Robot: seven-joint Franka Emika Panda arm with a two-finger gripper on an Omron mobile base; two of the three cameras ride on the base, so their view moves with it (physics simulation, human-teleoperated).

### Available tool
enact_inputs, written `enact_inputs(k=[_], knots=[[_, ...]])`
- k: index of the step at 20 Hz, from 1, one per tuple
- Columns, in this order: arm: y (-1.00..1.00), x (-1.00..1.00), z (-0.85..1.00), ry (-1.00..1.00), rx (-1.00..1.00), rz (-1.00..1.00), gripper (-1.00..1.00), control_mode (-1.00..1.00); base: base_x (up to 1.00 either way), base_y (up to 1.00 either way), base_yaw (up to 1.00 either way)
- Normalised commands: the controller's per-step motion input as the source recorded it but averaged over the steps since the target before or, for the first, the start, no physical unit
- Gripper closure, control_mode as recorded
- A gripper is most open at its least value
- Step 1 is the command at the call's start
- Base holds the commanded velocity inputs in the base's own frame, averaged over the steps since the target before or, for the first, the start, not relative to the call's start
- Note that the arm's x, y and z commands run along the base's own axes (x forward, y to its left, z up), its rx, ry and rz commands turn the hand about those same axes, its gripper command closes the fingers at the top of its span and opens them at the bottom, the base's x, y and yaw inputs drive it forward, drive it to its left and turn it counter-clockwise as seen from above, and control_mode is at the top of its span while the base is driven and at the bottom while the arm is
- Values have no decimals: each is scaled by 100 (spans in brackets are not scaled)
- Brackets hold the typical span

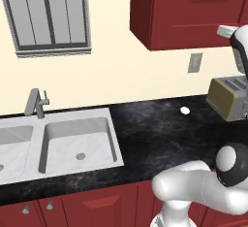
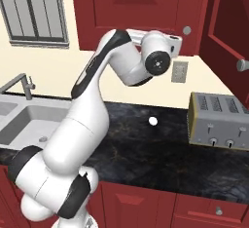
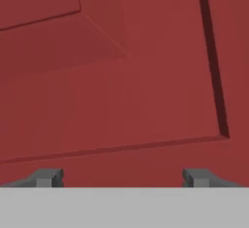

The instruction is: Close all open cabinet doors.

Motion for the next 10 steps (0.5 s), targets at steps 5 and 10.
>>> enact_inputs(k=[5, 10], knots=[[31, -71, 0, 1, -13, -5, -100, -100, 0, 0, 0], [69, -70, 0, 1, -14, -13, -100, -100, 0, 0, 0]])
